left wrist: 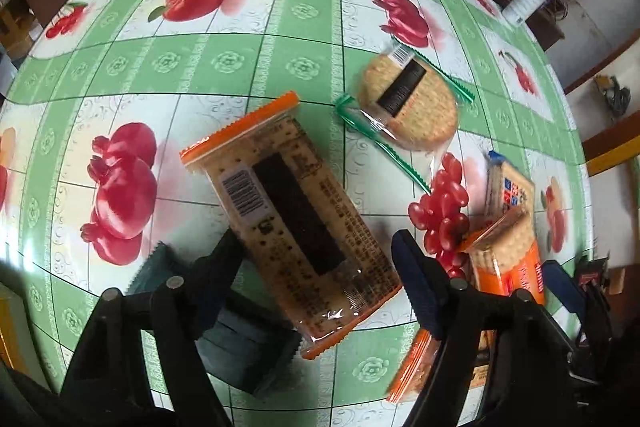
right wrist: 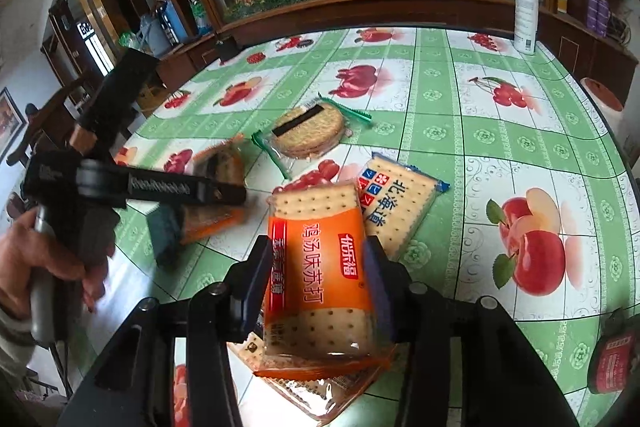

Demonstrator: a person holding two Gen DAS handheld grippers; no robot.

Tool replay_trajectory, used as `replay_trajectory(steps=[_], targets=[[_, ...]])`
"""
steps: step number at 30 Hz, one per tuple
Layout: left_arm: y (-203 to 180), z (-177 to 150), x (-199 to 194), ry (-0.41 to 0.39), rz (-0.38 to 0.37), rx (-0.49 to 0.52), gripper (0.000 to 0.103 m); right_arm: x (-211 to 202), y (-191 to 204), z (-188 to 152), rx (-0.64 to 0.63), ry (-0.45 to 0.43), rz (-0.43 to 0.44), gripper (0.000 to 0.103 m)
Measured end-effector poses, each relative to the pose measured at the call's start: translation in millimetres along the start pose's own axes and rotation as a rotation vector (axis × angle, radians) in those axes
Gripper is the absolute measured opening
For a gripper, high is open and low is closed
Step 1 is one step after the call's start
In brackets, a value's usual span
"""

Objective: Organize snacks
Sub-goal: 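Grasp the orange cracker pack with the right tool while the left tool grasps the long brown cracker pack, then carry both packs to the white tray and release them inside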

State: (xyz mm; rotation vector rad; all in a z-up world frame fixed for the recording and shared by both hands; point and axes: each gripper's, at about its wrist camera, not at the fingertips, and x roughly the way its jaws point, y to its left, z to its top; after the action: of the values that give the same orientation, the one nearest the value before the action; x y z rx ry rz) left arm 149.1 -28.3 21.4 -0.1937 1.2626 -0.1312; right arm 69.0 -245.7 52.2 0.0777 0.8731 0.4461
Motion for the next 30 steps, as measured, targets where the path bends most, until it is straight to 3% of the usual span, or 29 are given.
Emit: replay_trajectory(steps=[3, 5, 10, 13, 14, 16, 19, 27, 30], targets=[[2.1, 1.0, -0.6, 0.013, -0.019, -0.043, 0.081, -0.9, 5.4, 0.8, -0.015, 0.0, -0.007, 0.053], [-2.4, -0.1, 0.7, 0.022, -0.005, -0.059, 0.085, 1.8, 13.2, 1.5, -0.046, 0.013, -0.031, 0.064], [-15.0, -3.6, 4.4, 0.002, 0.052, -0.069, 0.09, 9.9, 28.2, 2.3, -0.114, 0.05, -0.109, 0.078], [-16.4, -7.5, 4.3, -0.032, 0.078, -0.043, 0.089, 18.7, 33.4, 1.3, -0.153, 0.08, -0.168, 0.077], [-15.2, -7.5, 4.6, -0.042, 0.075, -0.039, 0.089, 20.5, 32.6, 0.6, -0.146, 0.084, -0.158, 0.067], [-13.5, -7.0, 2.4, -0.06, 0.097, -0.007, 0.07, 24.5, 28.9, -2.2, -0.14, 0.097, -0.166, 0.054], [-4.3, -5.6, -1.9, -0.054, 0.033, 0.035, 0.065, 20.6, 24.7, -7.0, -0.122, 0.078, -0.148, 0.054], [8.5, -19.4, -38.4, -0.14, 0.058, 0.114, 0.059, 4.8, 36.0, -14.6, -0.085, 0.034, -0.123, 0.054], [11.7, -27.5, -43.7, -0.135, 0.055, 0.13, 0.058, -0.8, 47.3, -15.9, -0.087, 0.021, -0.108, 0.054]])
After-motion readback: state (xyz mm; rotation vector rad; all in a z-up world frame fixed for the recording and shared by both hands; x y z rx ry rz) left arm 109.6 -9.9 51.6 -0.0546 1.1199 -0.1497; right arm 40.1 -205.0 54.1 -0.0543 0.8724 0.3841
